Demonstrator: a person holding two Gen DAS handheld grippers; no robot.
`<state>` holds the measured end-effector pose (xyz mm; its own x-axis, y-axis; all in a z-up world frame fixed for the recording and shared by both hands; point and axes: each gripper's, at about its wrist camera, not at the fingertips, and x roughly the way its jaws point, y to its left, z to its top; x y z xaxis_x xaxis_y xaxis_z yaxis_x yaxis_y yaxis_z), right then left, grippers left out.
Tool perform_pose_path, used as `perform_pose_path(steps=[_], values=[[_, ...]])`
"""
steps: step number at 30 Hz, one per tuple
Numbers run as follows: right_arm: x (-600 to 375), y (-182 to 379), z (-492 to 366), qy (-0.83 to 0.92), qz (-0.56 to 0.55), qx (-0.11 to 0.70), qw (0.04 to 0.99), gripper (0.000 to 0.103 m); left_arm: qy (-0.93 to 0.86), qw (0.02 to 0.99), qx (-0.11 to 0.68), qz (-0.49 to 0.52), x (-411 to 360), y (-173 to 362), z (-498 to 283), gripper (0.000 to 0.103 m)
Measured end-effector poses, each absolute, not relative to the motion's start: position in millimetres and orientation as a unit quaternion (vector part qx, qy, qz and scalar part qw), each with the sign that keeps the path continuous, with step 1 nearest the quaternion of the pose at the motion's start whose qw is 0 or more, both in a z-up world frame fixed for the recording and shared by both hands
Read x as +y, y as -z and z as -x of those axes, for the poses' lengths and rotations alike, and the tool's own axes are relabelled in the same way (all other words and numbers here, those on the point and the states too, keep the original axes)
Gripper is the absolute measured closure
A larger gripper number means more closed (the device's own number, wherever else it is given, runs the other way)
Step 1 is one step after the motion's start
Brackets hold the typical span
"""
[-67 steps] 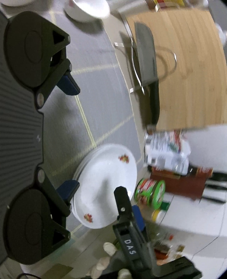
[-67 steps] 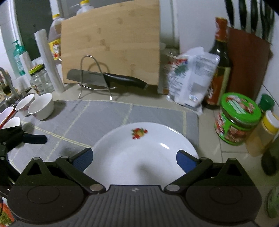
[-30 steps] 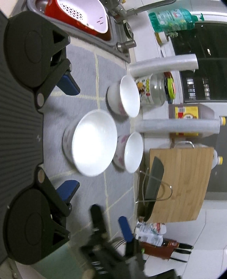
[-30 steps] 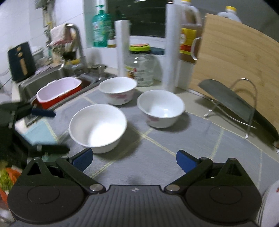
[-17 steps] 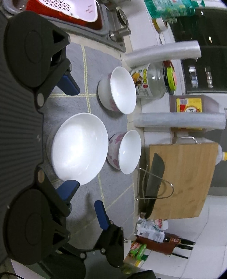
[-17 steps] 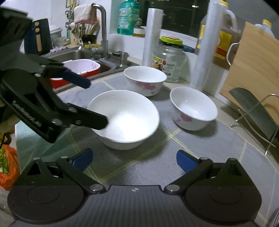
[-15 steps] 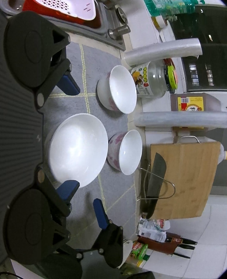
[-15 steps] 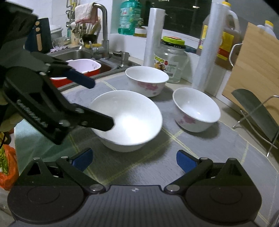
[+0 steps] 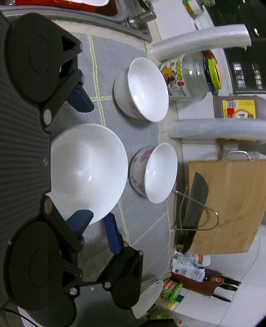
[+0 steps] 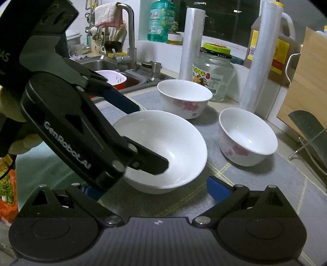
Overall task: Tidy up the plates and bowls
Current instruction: 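Grasp the plain white bowl rim with the left gripper and lift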
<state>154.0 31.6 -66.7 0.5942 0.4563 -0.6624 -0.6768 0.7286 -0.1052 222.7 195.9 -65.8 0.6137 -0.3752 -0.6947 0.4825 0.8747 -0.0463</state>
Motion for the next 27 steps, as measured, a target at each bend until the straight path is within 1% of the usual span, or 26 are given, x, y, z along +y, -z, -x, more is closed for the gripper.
perform_pose_path(steps=[2,4,6,8,10,11,27], values=[[33,68,-157,-0.324,0.175,0.315,0.875,0.000,0.245,0.893,0.369,-0.074,194,66,-226,0.004],[34,69,-160,-0.325,0.171,0.319,0.874,0.002,0.251,0.891,0.371,-0.075,194,67,-228,0.007],[33,68,-160,-0.325,0.168,0.318,0.875,0.008,0.255,0.889,0.373,-0.074,193,67,-231,0.007],[33,67,-161,-0.327,0.165,0.318,0.875,0.011,0.260,0.887,0.373,-0.075,192,67,-233,0.007],[32,67,-162,-0.330,0.161,0.318,0.874,0.014,0.265,0.886,0.373,-0.074,191,67,-233,0.014],[32,67,-162,-0.332,0.160,0.319,0.873,0.015,0.268,0.885,0.374,-0.074,191,67,-234,0.016],[30,62,-157,-0.329,0.161,0.321,0.873,0.016,0.276,0.881,0.377,-0.072,189,66,-233,0.016]])
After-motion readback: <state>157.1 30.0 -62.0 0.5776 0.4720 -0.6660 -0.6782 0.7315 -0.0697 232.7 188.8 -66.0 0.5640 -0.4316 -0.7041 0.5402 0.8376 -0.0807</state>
